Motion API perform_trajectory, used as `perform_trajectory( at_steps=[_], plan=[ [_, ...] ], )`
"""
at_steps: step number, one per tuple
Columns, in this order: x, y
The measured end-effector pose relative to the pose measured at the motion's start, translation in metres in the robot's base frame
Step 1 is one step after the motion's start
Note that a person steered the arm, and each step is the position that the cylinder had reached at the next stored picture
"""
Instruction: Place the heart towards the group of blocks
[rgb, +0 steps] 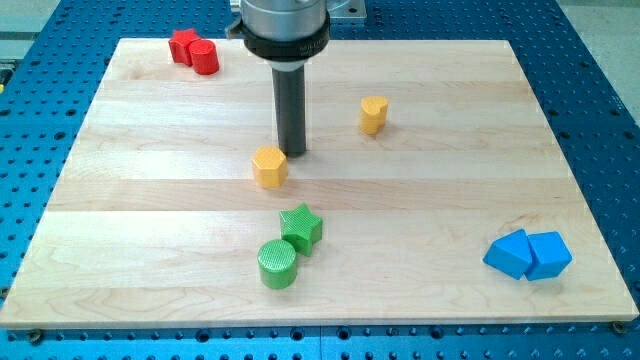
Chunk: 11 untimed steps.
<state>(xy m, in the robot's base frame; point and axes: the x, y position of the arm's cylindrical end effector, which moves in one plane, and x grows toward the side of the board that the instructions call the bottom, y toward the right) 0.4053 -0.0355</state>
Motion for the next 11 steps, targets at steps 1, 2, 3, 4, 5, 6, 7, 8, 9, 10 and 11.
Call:
perform_trajectory(
  at_steps=[1,2,3,4,5,6,7,8,9,10,11],
  plan=[
    [0.049,-0.028],
    [0.073,-0.008],
    [0.041,-0.031],
    [0.051,-0.037],
    [0.022,-0.007],
    [-0.061,0.038],
    [-0.098,0.111],
    [-0.058,0.119],
    [0.041,0.036],
    [0.012,0.057],
    [0.017,0.079]
  ],
)
